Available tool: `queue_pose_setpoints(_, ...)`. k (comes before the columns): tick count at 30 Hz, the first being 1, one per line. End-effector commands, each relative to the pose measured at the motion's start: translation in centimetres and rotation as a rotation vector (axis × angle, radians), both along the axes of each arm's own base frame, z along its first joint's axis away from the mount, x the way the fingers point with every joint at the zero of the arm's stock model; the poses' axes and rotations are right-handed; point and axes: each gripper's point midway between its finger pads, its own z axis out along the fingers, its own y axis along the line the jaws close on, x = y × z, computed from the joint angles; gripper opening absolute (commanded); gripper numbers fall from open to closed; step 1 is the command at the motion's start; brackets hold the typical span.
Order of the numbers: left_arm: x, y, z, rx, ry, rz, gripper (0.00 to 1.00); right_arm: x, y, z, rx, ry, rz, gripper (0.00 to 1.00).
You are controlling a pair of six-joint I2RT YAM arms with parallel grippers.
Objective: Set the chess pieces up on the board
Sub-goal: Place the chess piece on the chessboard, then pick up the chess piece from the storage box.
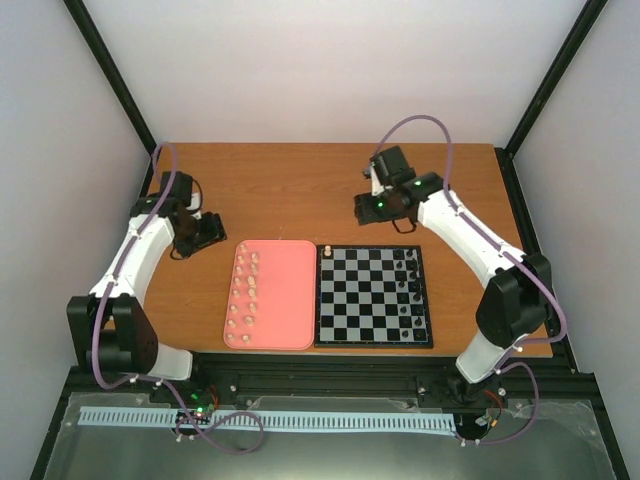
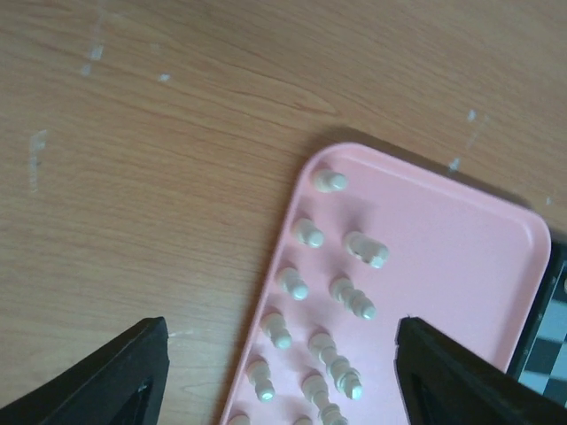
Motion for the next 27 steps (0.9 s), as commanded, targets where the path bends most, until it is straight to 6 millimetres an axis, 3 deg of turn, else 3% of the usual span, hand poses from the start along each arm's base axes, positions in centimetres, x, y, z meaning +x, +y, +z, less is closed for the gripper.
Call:
queue_pose_setpoints(1, 1.4, -3.3, -0.5, -0.021, 0.016, -0.115, 0.70, 0.8, -3.5, 0.9, -0.041, -0.015, -0.018, 0.69)
queue_pose_setpoints(4, 2.7, -5.0, -2.0, 0.004, 0.045, -0.167, 0.66, 1.3, -5.5, 1.3, -0.033, -0.013, -0.042, 0.69)
queue_pose_setpoints(9, 4.8, -6.3, -4.2, 0.024, 0.079, -0.207, 0.50, 1.5, -8.0, 1.7, -0.020, 0.000, -0.071, 0.68)
queue_pose_setpoints(15, 6.1, -6.7, -6.8, 0.037, 0.139, -0.217, 0.41, 1.5, -9.0, 2.2, 0.012, -0.010, -0.095, 0.68)
queue_pose_setpoints(23, 6.7, -6.4, -7.5, 0.068, 0.166, -0.216, 0.39, 1.4, -8.9, 2.0, 0.035, -0.004, -0.090, 0.68)
queue_pose_setpoints(27, 6.4, -6.1, -8.0, 0.086, 0.188, -0.222, 0.33, 1.4, -9.1, 1.9, 0.029, -0.003, -0.094, 0.68)
